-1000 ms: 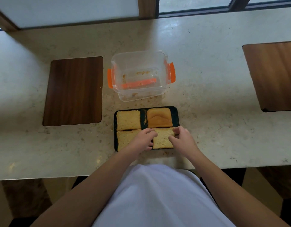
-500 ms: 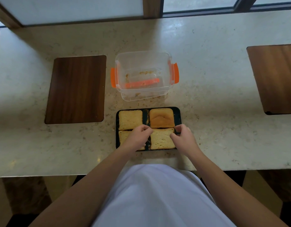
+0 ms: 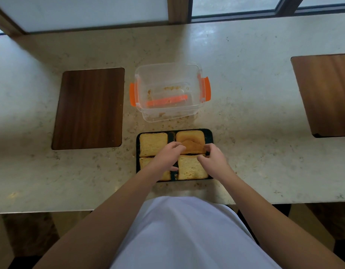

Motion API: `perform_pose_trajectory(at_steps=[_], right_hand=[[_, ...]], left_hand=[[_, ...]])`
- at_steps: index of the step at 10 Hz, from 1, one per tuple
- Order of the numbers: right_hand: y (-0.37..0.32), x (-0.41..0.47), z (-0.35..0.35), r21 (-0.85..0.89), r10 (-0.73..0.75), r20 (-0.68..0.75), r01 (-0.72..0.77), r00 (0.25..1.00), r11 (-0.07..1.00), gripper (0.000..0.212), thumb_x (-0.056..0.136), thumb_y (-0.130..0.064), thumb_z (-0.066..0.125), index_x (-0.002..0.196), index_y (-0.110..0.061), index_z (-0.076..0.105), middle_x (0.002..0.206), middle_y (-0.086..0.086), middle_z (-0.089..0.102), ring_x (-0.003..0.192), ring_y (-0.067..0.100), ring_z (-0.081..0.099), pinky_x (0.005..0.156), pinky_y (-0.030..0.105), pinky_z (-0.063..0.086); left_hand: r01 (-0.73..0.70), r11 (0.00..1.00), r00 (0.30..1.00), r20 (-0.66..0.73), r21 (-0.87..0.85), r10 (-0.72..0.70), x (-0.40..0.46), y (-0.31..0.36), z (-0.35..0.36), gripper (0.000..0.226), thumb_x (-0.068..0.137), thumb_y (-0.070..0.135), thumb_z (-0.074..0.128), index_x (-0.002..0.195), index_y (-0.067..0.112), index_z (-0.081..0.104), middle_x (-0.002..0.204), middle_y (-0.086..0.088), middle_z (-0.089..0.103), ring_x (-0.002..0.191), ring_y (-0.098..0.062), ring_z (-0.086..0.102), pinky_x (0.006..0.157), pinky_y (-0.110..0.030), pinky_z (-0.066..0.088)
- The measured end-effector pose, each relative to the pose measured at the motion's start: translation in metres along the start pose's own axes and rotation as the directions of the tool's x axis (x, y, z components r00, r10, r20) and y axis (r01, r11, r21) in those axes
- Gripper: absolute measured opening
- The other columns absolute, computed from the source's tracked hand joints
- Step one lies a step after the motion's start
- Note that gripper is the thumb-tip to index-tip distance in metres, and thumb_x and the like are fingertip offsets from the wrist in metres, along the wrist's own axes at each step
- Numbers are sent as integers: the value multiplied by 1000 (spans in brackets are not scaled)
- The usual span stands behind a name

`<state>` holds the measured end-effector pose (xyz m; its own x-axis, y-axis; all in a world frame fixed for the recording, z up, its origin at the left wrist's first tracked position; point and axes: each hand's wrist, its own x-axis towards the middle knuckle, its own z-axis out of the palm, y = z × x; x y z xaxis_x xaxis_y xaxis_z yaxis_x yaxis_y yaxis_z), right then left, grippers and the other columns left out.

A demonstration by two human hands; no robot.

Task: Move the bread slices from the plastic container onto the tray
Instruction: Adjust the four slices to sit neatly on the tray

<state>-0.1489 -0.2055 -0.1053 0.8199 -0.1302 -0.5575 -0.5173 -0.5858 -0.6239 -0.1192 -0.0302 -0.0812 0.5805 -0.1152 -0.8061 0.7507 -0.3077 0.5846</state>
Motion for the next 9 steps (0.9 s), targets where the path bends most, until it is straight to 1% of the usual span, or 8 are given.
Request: perform_pose_trajectory(at_steps=[1, 2, 4, 5, 6, 7, 8, 9], right_hand=[[2, 0, -3, -17, -4, 4, 4, 1000, 1000, 50, 87, -27, 60, 136, -16, 51, 109, -8, 51, 84, 2, 54, 60, 17, 38], [5, 0, -8, -10, 8, 13, -8, 1000, 1000, 51, 89, -26, 59, 137, -14, 50, 111, -6, 52, 83, 2, 53, 60, 17, 38], [7, 0, -15, -50, 42, 26, -40, 999, 998, 55, 90, -30, 59, 141, -14, 47, 136, 4, 55, 108, 17, 56, 80, 31, 44], [4, 0, -15, -73, 44, 29, -42, 999, 996, 55, 90, -30, 59, 141, -14, 47, 139, 6, 54, 116, 21, 56, 86, 34, 46], [0, -3, -15, -87, 40, 20, -38, 999, 996, 54, 91, -28, 59, 141, -13, 47, 141, 7, 51, 113, 21, 57, 87, 37, 50], [-5, -10, -17, -123, -4, -33, 0, 999, 992, 51, 91, -27, 57, 139, -14, 49, 140, 6, 46, 104, 16, 57, 81, 37, 53], [-9, -16, -15, -136, -39, -24, 35, 999, 990, 49, 90, -29, 56, 137, -16, 49, 137, 4, 46, 103, 15, 59, 84, 41, 56], [-23, -20, -5, -121, -48, -11, 46, 999, 992, 46, 92, -30, 58, 136, -17, 50, 137, 4, 46, 105, 16, 59, 87, 40, 56]], left_hand=[[-9, 1000, 1000, 13, 5, 9, -2, 4, 4, 24, 91, 44, 55, 114, 36, 58, 114, 15, 50, 114, -17, 51, 79, -39, 60], [-31, 999, 999, 30, 7, 31, -2, 7, 8, 14, 93, 43, 55, 106, 37, 57, 110, 16, 51, 110, -15, 52, 72, -35, 60], [-38, 999, 998, 52, -8, 38, -2, 9, 13, 16, 93, 43, 55, 107, 37, 57, 105, 22, 50, 105, -12, 51, 74, -35, 59], [-45, 999, 998, 47, -21, 46, -3, 6, 11, 16, 93, 43, 55, 107, 37, 57, 107, 19, 51, 108, -13, 52, 74, -34, 58], [-58, 998, 998, 35, -10, 59, -3, -1, 7, 26, 94, 40, 55, 117, 30, 60, 118, 11, 55, 111, -13, 55, 84, -36, 57], [-102, 993, 995, -5, 57, 102, -7, -9, -1, 38, 95, 37, 54, 130, 23, 59, 123, 5, 59, 109, -12, 59, 87, -35, 56], [-205, 964, 977, -19, 166, 211, -10, -21, -11, 35, 94, 36, 57, 128, 26, 60, 118, 4, 63, 104, -12, 61, 87, -35, 55], [-386, 833, 893, -67, 396, 446, -19, -28, -21, 29, 92, 30, 60, 120, 25, 66, 112, 3, 67, 95, -9, 61, 79, -28, 51]])
